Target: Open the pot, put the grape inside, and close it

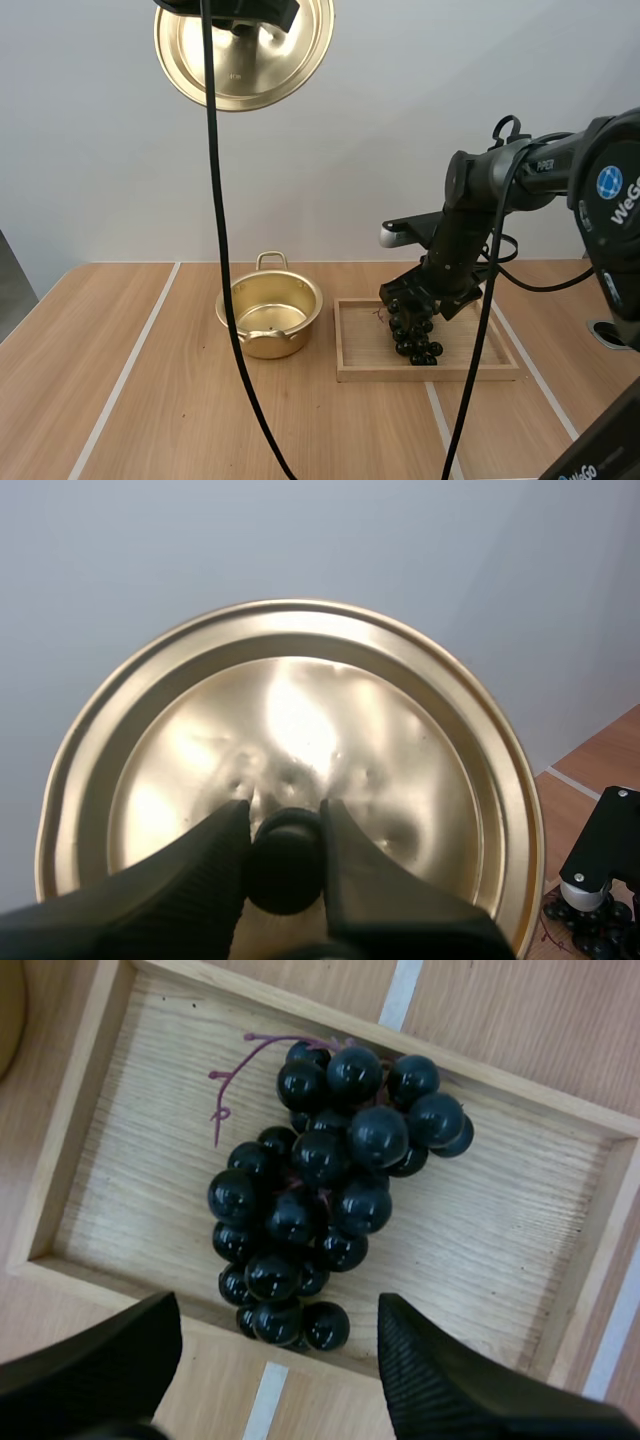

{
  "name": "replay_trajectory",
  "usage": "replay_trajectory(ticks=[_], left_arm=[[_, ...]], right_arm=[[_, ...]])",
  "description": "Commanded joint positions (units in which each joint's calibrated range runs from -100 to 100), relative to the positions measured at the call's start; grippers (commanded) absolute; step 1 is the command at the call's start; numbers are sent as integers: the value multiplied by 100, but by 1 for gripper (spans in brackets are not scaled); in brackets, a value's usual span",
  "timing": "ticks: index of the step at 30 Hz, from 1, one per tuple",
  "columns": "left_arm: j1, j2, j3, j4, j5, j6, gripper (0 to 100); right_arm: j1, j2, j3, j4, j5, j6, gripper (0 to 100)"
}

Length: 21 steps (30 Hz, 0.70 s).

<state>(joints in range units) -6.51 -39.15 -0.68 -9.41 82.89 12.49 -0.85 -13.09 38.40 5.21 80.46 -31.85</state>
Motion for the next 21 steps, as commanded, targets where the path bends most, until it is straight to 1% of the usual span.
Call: replay_trajectory(ticks=[1,8,12,19,21], left_arm=[[-3,-39,-50,-102,-193,-65,0],[-3,-39,-50,-113,-193,-65,0],[-3,-39,-50,-125,-193,-65,0],[-3,-39,-50,-123,-143,-65,0],[-3,-39,-50,-123,-143,-65,0]], right_arm=[[1,75,186,-39,-260,41,93],[1,338,647,99,-1078,19,93],[1,516,693,136,-1420,10,93],[1,838,693,733,-1639,-458,93],[1,938,693,755,-1797,-483,93]])
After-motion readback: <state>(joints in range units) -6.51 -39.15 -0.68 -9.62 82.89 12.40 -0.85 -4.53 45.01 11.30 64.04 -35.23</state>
